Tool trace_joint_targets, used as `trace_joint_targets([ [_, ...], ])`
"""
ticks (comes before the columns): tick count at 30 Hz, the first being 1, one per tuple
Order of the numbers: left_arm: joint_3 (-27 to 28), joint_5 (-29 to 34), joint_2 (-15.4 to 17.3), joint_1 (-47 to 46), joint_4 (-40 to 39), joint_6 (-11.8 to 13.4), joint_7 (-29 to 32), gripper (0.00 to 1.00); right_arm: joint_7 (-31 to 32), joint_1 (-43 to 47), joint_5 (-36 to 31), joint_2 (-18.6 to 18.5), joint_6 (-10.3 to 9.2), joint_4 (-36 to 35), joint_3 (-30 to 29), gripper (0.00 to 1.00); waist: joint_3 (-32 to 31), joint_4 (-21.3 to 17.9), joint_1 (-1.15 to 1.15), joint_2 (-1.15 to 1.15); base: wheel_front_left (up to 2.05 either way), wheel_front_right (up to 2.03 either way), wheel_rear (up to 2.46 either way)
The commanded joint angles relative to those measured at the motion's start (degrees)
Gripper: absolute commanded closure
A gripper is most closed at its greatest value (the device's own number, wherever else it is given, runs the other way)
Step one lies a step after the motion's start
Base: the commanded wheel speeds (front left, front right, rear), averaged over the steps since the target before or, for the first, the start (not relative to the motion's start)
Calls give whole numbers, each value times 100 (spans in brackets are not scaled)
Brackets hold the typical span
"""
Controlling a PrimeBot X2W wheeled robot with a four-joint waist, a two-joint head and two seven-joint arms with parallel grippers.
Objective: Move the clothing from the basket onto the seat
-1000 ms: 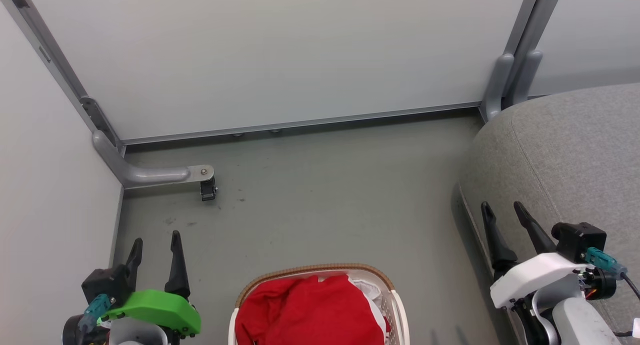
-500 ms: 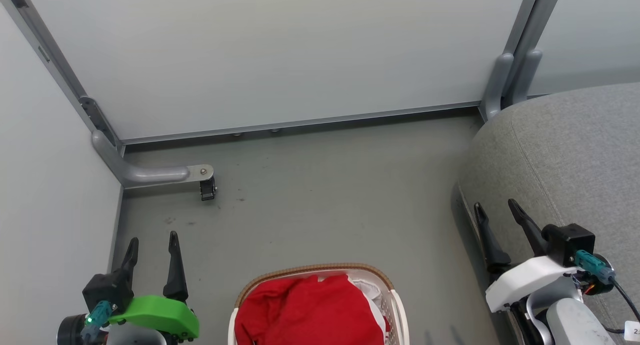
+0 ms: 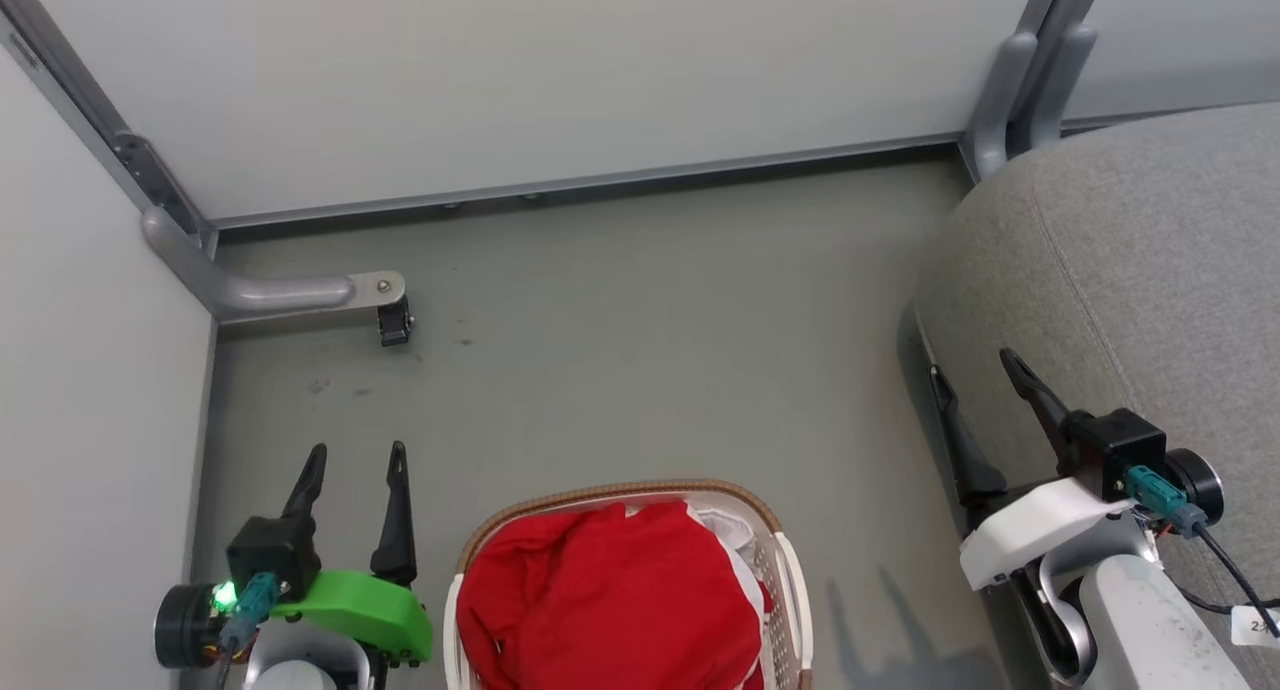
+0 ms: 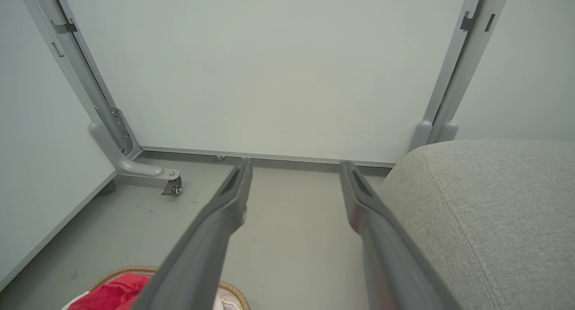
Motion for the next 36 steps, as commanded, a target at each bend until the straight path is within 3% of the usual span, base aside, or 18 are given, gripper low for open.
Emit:
trace_joint_targets([
  [1,-66,109,0,-169,71,-22,-50,0,-57,-138,-116,-38,-4,-36,-8,0,431,-147,0,0,0,0,0],
  [12,-851,248,8,-922,813,-94,-96,0,-111,-498,-157,17,-4,-183,150,0,1484,-482,0,0,0,0,0],
  [25,-1309,4,115,-1724,1537,-98,-96,0,-110,-1014,-23,190,-5,-255,401,0,2648,-910,0,0,0,0,0],
  [36,-1824,-326,397,-2401,2911,-98,-95,0,-110,-1294,180,300,-5,-156,820,0,3354,-1209,0,0,0,0,0],
])
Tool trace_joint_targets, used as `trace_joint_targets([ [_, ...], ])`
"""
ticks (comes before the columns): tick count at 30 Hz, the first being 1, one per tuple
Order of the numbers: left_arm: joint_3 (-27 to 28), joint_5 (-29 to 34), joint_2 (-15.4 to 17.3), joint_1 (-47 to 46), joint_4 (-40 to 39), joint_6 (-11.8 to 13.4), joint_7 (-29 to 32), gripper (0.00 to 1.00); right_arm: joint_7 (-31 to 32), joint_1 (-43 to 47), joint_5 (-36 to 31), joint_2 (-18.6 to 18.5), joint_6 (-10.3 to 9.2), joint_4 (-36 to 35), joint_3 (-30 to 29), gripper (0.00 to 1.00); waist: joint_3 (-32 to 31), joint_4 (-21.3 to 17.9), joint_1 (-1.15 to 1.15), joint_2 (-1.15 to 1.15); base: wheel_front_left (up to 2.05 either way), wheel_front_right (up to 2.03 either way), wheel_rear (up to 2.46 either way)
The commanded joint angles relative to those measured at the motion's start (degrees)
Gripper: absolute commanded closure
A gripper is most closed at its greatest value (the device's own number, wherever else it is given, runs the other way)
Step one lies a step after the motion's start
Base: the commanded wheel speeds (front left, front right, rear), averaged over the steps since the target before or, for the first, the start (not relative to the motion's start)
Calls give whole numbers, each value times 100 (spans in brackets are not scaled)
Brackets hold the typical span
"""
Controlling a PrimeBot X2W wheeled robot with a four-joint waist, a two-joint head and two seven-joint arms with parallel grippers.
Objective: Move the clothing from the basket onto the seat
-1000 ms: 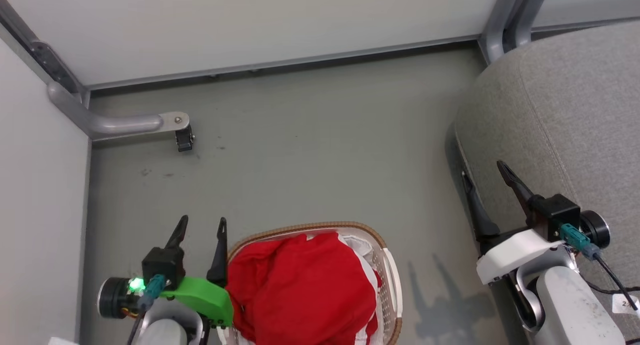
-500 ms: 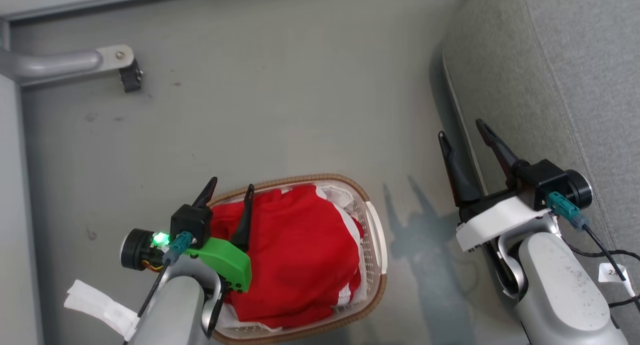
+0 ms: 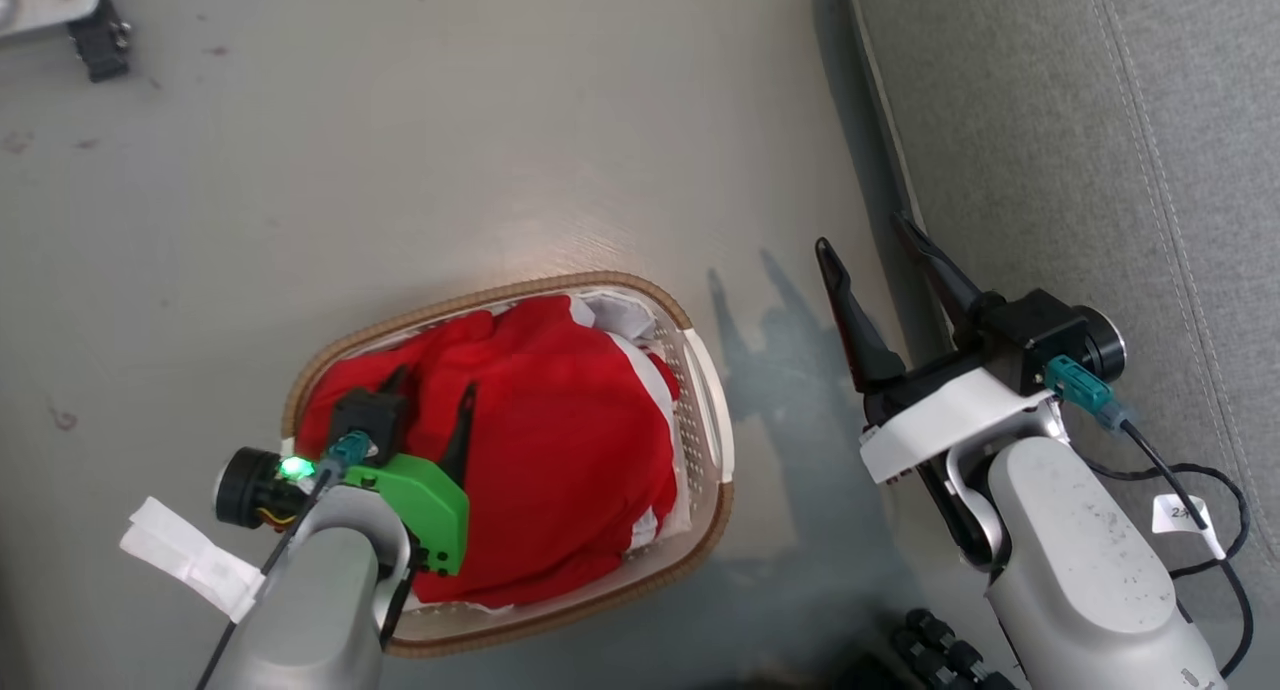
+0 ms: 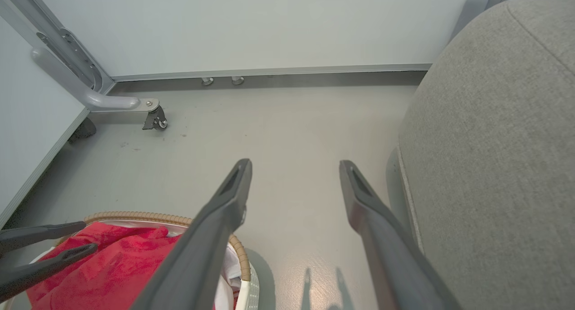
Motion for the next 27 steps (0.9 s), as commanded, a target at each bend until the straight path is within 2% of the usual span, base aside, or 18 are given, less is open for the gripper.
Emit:
trace_joint_targets([
  [1,-72,-103,97,-182,149,-15,-4,0,-25,-84,42,15,-6,11,30,0,343,-264,0,0,0,0,0],
  [11,-722,-638,199,-735,1347,-15,27,0,-25,-147,87,84,-6,53,157,0,652,-451,0,0,0,0,0],
  [27,-2596,-1578,273,-1054,1260,-15,16,0,-25,-223,169,136,-6,42,281,0,890,-597,0,0,0,0,0],
])
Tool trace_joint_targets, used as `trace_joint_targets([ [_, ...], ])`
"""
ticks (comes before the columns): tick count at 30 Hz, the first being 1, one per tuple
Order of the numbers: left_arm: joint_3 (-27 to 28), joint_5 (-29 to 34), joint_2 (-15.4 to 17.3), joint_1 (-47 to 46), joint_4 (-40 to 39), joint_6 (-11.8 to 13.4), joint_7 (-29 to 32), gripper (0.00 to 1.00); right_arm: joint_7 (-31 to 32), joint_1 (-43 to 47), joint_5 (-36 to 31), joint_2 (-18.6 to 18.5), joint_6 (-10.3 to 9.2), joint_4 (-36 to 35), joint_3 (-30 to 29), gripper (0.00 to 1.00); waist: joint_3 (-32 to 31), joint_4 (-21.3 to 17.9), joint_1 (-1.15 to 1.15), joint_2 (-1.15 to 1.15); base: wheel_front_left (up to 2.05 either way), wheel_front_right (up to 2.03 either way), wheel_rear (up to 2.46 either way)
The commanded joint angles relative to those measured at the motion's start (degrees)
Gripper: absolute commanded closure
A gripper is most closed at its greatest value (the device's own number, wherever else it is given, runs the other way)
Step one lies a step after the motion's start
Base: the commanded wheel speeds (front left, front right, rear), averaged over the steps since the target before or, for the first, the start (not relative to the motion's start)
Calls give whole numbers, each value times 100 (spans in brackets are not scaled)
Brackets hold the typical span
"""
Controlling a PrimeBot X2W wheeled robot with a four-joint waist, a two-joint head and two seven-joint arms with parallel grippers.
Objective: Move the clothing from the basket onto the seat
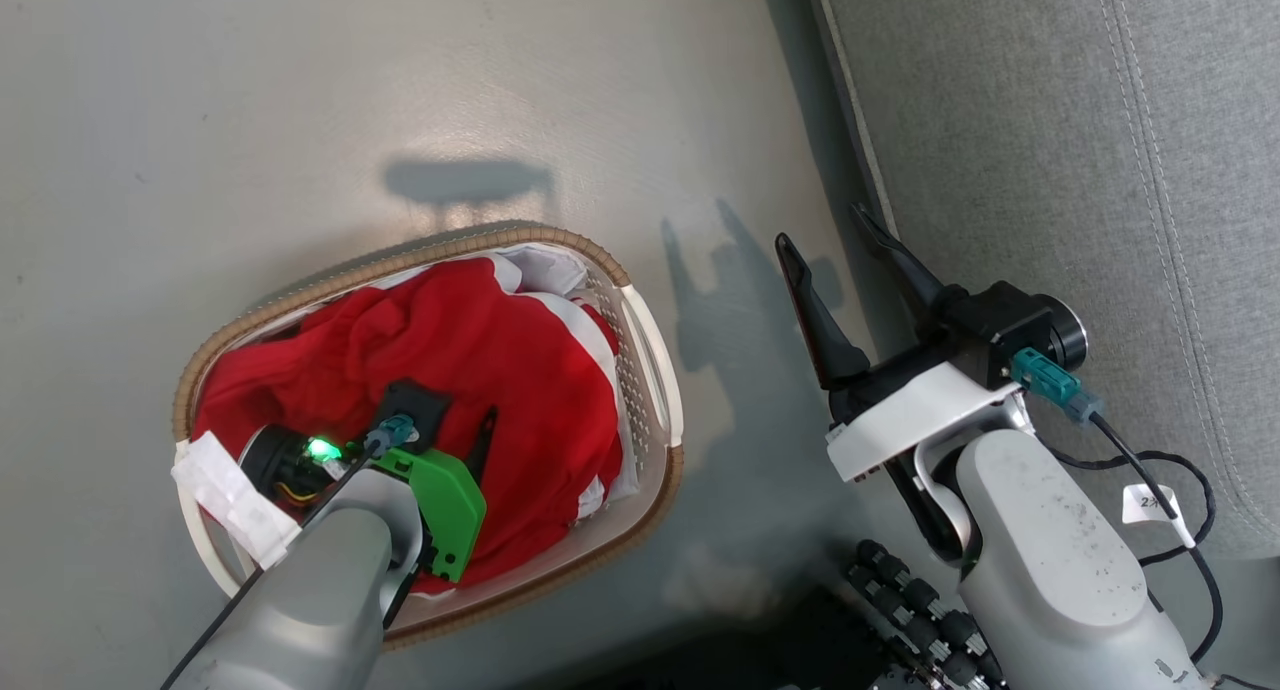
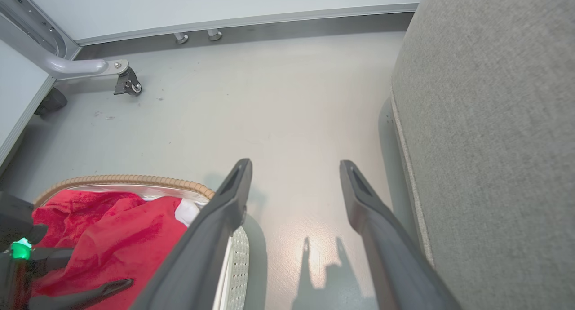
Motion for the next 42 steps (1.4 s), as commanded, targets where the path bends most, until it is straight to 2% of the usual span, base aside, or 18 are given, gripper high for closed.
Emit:
trace_joint_targets([
  [1,-98,-93,57,-118,8,-15,-25,0,-25,-64,70,-3,-6,0,11,0,39,-30,0,0,0,0,0],
  [13,-735,-495,190,-350,242,-16,-44,1,-25,-53,184,3,-6,-5,75,0,155,-161,0,0,0,0,0],
  [15,-789,-521,215,-372,263,-16,-44,96,-25,-40,199,4,-6,23,70,0,104,-172,0,0,0,0,0],
  [16,-784,-543,212,-379,261,-16,-45,100,-25,-32,196,4,-6,38,61,0,76,-171,0,0,0,0,0],
  [22,-653,-595,223,-149,36,-16,-46,100,-25,73,160,1,-6,131,-10,0,-315,-125,0,0,0,0,0],
  [35,-231,-343,104,791,-464,-6,-41,100,-25,607,219,-5,-6,370,-247,0,-1684,116,0,0,0,0,0],
  [42,260,-81,81,1340,-914,167,-41,100,-25,920,153,-3,-6,499,-344,0,-2296,325,0,0,0,0,0],
])
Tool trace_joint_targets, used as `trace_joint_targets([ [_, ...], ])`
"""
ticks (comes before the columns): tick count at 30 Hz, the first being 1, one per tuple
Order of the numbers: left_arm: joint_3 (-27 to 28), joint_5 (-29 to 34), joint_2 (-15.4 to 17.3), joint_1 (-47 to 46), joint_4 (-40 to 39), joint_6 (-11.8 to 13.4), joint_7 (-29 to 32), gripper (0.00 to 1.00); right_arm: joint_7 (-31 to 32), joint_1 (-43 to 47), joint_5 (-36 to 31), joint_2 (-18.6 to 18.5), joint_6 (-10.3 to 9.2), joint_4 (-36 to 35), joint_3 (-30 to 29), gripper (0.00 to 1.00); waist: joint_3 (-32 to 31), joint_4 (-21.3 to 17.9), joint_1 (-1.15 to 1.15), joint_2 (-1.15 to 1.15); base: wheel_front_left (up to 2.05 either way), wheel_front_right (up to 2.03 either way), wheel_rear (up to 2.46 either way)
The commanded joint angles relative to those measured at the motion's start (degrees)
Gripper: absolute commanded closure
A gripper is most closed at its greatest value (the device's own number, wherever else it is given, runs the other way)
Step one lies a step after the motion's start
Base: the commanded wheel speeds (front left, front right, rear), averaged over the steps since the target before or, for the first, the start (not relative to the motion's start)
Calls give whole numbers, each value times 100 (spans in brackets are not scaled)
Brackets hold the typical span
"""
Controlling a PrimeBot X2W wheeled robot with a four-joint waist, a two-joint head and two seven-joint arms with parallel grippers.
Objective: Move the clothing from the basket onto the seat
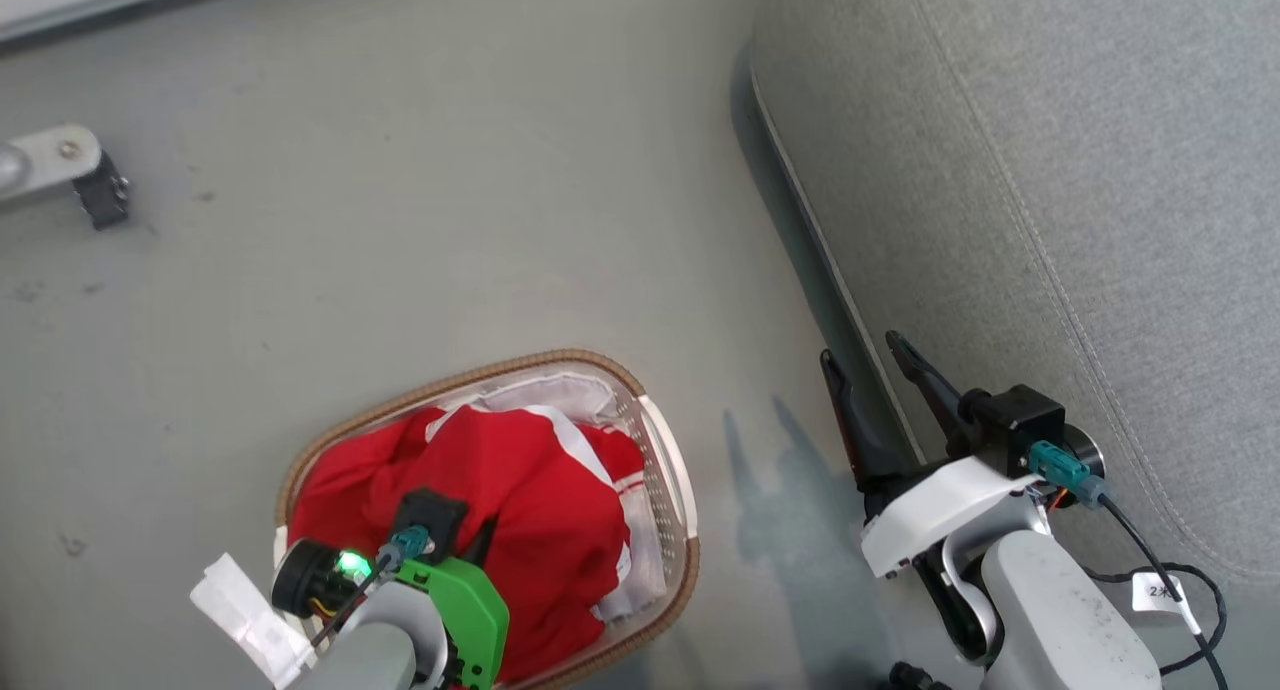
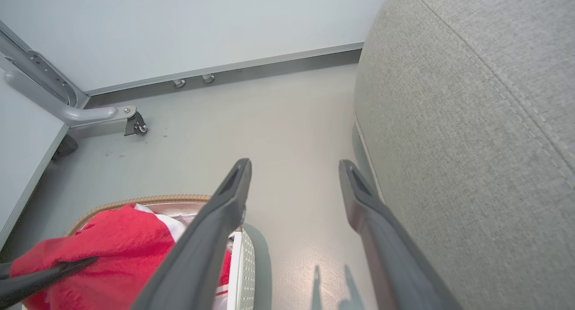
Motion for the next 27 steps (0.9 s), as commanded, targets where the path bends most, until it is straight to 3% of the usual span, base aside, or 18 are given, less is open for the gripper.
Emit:
trace_joint_targets([
  [1,109,93,5,185,-74,57,-4,100,-25,97,-49,-20,-6,15,4,0,-515,241,0,0,0,0,0],
  [11,994,559,-63,780,-749,58,-4,100,-20,309,-78,-81,-6,70,79,0,-1080,472,0,0,0,0,0],
  [27,1766,1237,-314,1178,-1309,-108,-4,100,-20,623,-20,-121,-6,129,20,0,-1595,729,0,0,0,0,0],
])
